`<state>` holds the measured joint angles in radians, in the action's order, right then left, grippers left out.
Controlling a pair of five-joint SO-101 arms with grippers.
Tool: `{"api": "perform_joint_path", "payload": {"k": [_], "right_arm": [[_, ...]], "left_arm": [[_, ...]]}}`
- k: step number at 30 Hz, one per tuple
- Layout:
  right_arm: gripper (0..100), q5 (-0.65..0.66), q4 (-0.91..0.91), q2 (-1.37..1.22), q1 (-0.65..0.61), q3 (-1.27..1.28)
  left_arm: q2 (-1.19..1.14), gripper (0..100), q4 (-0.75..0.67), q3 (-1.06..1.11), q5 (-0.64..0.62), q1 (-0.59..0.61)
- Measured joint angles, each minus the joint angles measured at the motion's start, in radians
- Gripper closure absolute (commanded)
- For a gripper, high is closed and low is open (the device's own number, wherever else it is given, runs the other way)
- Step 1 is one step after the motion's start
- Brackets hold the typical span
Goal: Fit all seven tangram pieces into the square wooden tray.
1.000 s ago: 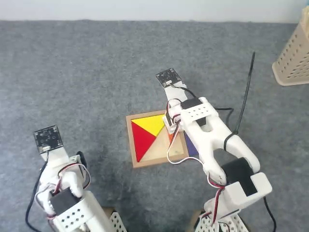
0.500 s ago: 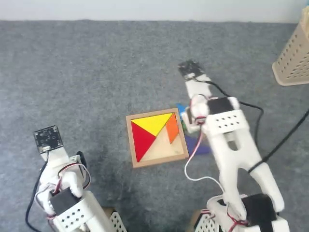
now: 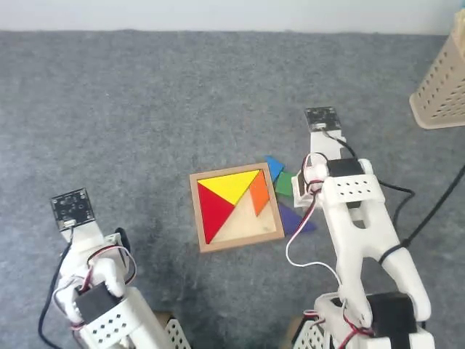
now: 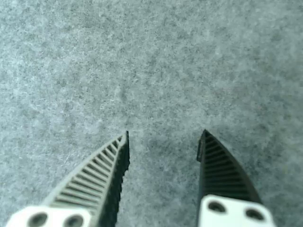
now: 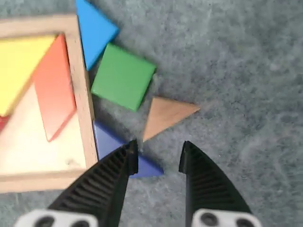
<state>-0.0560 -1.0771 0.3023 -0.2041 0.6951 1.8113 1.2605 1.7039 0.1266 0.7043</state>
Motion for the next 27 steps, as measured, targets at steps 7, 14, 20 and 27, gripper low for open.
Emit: {"api": "perform_joint_path", "payload": {"k": [7,14,20,27], "right_arm": [[85.4,-0.127,0.009,-0.215,0.012,-0.114],[85.3,-0.313,0.009,-0.347,0.063,-0.242],[85.3,-0.322,0.009,-0.410,0.086,-0.272],[85.3,-0.322,0.005,-0.422,0.040,-0.272]], "left_arm": [[0.000,77,0.000,0.000,0.000,0.000],[0.000,77,0.000,0.000,0.000,0.000],[0.000,77,0.000,0.000,0.000,0.000],[0.000,77,0.000,0.000,0.000,0.000]]}}
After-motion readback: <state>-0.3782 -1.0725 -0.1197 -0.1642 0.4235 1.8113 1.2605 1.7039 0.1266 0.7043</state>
